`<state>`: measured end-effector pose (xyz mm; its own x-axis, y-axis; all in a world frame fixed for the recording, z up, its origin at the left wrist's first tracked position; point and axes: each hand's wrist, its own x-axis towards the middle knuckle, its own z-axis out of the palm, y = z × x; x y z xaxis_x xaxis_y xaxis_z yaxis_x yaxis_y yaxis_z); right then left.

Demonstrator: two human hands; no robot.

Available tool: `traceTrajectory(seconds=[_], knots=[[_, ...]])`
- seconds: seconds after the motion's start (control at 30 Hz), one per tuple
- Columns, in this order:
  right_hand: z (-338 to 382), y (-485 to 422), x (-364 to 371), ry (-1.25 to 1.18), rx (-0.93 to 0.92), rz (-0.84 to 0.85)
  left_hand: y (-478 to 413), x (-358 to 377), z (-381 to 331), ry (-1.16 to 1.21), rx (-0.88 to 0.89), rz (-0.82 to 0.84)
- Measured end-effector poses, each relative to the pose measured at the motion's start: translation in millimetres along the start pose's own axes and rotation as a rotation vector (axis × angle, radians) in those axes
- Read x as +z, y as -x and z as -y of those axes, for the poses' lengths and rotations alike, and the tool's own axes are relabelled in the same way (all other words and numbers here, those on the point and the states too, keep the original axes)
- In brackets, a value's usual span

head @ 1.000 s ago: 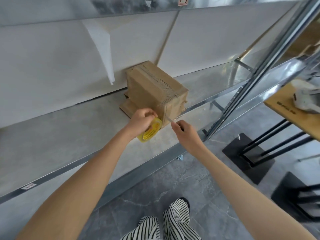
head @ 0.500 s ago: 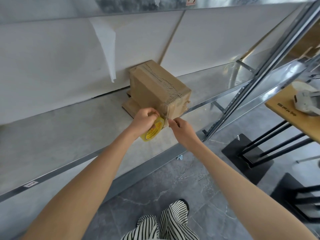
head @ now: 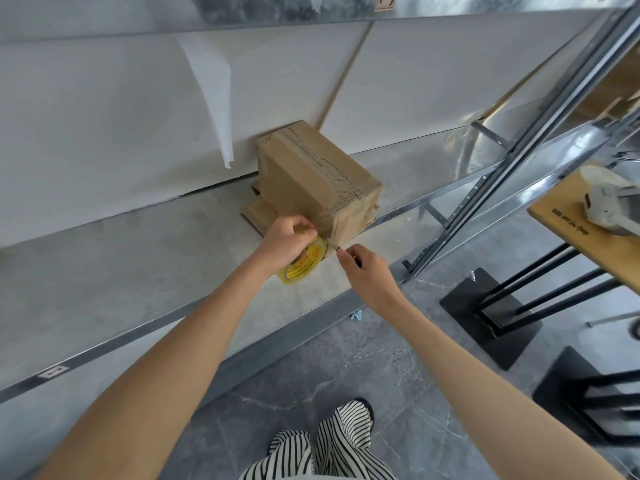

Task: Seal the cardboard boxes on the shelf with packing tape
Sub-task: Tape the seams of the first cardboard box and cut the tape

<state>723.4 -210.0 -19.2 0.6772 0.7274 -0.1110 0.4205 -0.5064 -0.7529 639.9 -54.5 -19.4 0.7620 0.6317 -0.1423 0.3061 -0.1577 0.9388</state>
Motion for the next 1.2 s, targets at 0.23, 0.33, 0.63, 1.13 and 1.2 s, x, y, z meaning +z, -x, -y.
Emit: traceTrajectory(seconds=[0.23, 0.33, 0.63, 1.13, 1.2], knots=[[6, -6, 7, -0.027, 0.013, -0.033, -2, -3, 2, -0.002, -0.007, 0.038], [9, -10, 11, -0.027, 0.019, -0.027, -3, -3, 3, -0.023, -0.006, 0.038], [9, -14, 12, -0.022, -0.006, -0.007, -4, -3, 1, -0.044, -0.011, 0.045], [47, -44, -35, 0.268, -0.487, -0.228, -4, -1, -1, -0.081, -0.056, -0.002], [50, -60, -31, 0.424, -0.498, -0.116, -3, -2, -2, -0.086, -0.045, 0.005]])
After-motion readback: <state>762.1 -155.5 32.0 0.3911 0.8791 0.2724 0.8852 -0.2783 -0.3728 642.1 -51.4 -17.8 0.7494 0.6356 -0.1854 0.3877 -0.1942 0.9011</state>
